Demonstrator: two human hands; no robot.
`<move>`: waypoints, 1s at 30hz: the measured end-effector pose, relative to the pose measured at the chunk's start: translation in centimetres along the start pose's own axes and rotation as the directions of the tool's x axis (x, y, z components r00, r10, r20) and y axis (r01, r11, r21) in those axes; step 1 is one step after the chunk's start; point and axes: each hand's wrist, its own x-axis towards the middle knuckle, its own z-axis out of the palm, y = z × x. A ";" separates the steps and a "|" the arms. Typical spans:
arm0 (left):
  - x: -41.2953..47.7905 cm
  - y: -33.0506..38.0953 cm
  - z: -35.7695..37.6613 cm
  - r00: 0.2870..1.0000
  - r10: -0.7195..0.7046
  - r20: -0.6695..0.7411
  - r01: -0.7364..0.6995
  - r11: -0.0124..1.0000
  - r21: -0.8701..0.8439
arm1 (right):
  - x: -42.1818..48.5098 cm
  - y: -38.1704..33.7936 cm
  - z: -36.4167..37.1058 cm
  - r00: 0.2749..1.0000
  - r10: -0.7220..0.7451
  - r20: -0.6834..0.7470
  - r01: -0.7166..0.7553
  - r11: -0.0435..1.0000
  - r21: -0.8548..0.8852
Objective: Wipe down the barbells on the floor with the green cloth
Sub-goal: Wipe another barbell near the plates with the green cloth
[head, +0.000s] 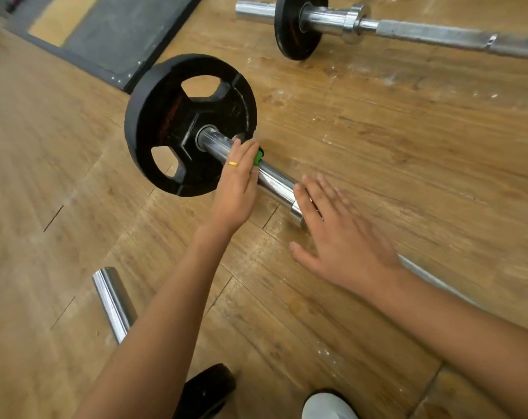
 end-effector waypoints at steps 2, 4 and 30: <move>0.3 -0.9 -0.7 1.000 -0.014 0.024 0.014 1.000 -0.014 | -0.3 -0.5 0.3 1.000 -0.002 -0.014 0.002 1.000 -0.012; 1.3 -1.4 -1.2 0.998 -0.069 0.011 0.069 0.998 -0.005 | -0.4 -1.0 0.7 1.000 -0.011 -0.024 0.010 1.000 -0.016; -4.0 -2.2 -2.2 0.993 0.113 0.025 -0.114 0.991 0.072 | -2.5 -5.7 1.7 0.998 -0.059 0.014 0.059 0.998 -0.032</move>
